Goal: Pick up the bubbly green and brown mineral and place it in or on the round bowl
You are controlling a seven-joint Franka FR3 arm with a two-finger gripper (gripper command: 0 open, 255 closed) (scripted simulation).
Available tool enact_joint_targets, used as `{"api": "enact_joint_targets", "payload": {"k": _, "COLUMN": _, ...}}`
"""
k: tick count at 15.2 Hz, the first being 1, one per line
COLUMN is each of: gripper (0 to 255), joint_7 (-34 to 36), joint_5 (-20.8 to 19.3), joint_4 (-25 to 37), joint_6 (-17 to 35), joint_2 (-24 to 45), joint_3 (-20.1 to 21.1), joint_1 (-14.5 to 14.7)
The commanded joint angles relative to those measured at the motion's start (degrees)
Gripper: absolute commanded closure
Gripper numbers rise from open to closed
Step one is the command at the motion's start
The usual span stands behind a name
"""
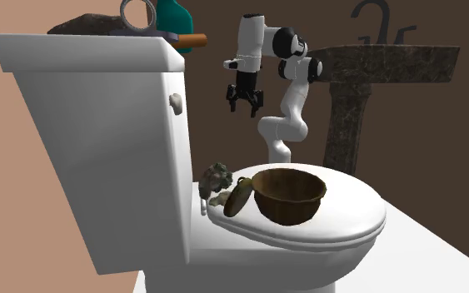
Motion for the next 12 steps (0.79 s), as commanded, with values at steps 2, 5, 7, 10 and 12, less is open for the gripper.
{"api": "enact_joint_targets", "payload": {"k": 2, "gripper": 0, "joint_7": -1.6, "joint_5": -0.8, "joint_4": 0.5, "joint_6": 1.5, "joint_2": 1.9, "joint_3": 0.0, "joint_1": 0.6}}
{"api": "enact_joint_targets", "payload": {"k": 5, "gripper": 0, "joint_7": -6.1, "joint_5": -3.1, "joint_4": 2.4, "joint_6": 6.0, "joint_2": 7.5, "joint_3": 0.2, "joint_1": 2.2}}
{"api": "enact_joint_targets", "payload": {"k": 7, "gripper": 0, "joint_7": -9.0, "joint_5": -4.5, "joint_4": 3.9, "joint_6": 8.8, "joint_2": 11.1, "joint_3": 0.4, "joint_1": 3.1}}
{"api": "enact_joint_targets", "payload": {"k": 10, "gripper": 0, "joint_7": -13.0, "joint_5": -6.7, "joint_4": 6.2, "joint_6": 12.7, "joint_2": 16.6, "joint_3": 1.0, "joint_1": 4.5}}
{"api": "enact_joint_targets", "payload": {"k": 12, "gripper": 0, "joint_7": -15.6, "joint_5": -8.1, "joint_4": 7.9, "joint_6": 15.1, "joint_2": 20.1, "joint_3": 1.5, "joint_1": 5.4}}
